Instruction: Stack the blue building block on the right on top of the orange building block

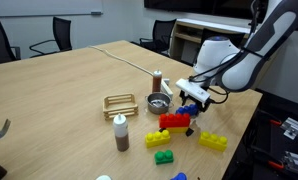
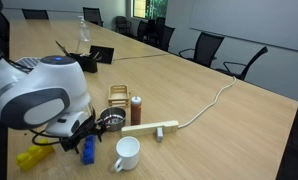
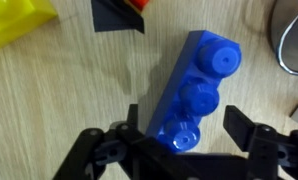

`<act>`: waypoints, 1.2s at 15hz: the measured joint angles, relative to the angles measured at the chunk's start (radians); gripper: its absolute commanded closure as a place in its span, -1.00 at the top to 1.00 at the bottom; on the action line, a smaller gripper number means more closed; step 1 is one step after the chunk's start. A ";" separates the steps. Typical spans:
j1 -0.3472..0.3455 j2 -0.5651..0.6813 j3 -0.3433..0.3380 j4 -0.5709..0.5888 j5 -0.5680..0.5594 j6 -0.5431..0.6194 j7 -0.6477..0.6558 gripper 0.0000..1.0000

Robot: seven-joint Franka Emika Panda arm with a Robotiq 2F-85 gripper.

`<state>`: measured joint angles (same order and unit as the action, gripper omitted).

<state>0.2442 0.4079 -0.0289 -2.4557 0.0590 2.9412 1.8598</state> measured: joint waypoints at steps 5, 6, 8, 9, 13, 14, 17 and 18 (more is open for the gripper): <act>0.042 0.013 -0.059 0.005 -0.001 0.042 0.000 -0.58; 0.055 0.013 -0.074 0.005 -0.001 0.049 0.001 -0.74; 0.074 0.013 -0.093 0.005 0.000 0.057 0.004 -0.80; 0.076 0.013 -0.093 0.005 0.001 0.059 0.005 -0.80; 0.076 0.007 -0.087 0.002 0.029 0.060 0.004 -0.80; 0.076 0.000 -0.085 -0.002 0.034 0.060 0.004 -0.80; 0.079 -0.045 -0.088 -0.032 0.035 0.060 0.005 -0.80; 0.083 -0.070 -0.091 -0.047 0.035 0.060 0.008 -0.80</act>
<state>0.3270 0.3380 -0.1197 -2.5024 0.0939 3.0011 1.8674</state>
